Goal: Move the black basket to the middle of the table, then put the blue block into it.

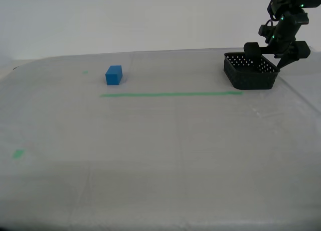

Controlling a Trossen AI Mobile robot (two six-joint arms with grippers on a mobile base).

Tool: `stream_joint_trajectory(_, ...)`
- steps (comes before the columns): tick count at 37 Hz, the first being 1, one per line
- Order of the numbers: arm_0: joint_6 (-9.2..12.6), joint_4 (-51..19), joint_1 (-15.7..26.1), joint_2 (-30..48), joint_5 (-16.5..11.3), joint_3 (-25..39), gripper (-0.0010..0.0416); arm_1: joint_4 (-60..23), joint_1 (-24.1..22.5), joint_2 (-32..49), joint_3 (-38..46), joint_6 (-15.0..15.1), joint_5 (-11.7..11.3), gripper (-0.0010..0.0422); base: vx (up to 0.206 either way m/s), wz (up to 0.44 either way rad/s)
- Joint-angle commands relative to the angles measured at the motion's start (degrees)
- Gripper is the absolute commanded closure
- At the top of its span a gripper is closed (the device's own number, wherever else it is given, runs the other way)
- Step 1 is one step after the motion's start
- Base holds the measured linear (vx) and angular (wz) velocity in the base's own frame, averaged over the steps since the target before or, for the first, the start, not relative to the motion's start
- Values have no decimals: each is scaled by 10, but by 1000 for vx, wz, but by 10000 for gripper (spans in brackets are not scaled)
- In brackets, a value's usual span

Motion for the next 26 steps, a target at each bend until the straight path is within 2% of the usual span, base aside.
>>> stream_joint_trajectory(1,0,4,0,0,2,0,53,3,0,0,1,2,0,412,0,0)
stream_joint_trajectory(7,0,-5,0,0,2,0,74,3,0,0,1,2,0,412,0,0)
stream_joint_trajectory(16,0,-8,0,0,2,0,131,3,0,0,1,2,0,412,0,0)
stream_joint_trajectory(26,0,-13,0,0,2,0,216,3,0,0,1,2,0,412,0,0)
